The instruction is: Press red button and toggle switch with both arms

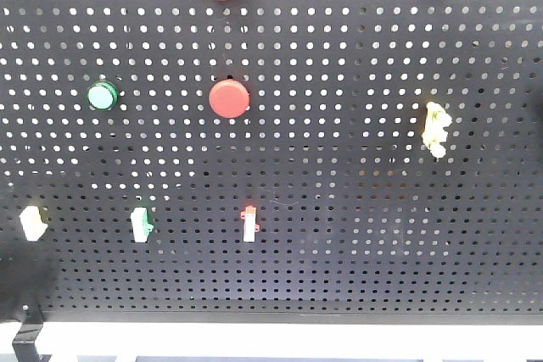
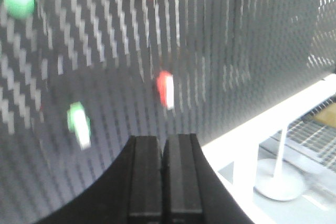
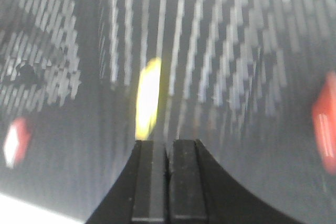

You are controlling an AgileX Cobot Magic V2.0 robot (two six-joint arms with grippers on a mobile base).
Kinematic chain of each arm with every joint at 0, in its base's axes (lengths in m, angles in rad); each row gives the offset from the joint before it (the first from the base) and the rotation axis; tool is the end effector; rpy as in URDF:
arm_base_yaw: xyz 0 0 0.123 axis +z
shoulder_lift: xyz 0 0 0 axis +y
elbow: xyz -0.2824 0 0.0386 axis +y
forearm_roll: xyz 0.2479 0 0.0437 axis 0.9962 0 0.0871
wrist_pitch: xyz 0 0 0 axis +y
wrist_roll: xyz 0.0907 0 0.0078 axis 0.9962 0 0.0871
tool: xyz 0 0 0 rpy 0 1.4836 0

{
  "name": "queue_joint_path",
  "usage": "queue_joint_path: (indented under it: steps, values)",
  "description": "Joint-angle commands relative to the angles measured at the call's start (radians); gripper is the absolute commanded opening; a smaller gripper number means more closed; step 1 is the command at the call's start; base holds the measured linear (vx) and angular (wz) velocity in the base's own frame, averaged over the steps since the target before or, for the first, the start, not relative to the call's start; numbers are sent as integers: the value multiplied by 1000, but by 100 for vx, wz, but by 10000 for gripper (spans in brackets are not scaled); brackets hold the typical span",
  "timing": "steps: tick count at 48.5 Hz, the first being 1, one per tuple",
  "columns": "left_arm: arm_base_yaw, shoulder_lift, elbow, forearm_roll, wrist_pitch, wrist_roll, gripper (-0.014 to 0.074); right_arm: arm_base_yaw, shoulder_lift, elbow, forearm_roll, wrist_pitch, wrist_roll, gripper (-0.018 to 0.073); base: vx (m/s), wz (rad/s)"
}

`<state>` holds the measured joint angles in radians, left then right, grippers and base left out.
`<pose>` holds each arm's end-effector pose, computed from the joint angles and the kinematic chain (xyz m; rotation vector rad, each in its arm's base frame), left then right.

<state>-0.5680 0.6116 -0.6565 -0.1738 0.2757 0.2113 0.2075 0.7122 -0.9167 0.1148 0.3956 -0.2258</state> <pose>0.1045 -0.0718 0.3588 0.5545 1.6377 -0.4286 0.1320 0.0319 0.4206 -0.3055 1.6452 0.1031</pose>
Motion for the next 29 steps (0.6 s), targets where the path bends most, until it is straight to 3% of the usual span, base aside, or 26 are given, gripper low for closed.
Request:
queue_joint_path:
  steps: [1, 14, 29]
  values:
    - [-3, -66, 42, -5, -82, -21, 1, -4, -135, 117, -7, -87, -7, -3, 0, 0]
    - [-3, -154, 176, -4, -96, -21, 1, -4, -504, 429, -27, -97, -6, -3, 0, 0]
    - [-3, -152, 176, -4, -55, -21, 1, -4, -593, 482, -25, -52, -5, -3, 0, 0]
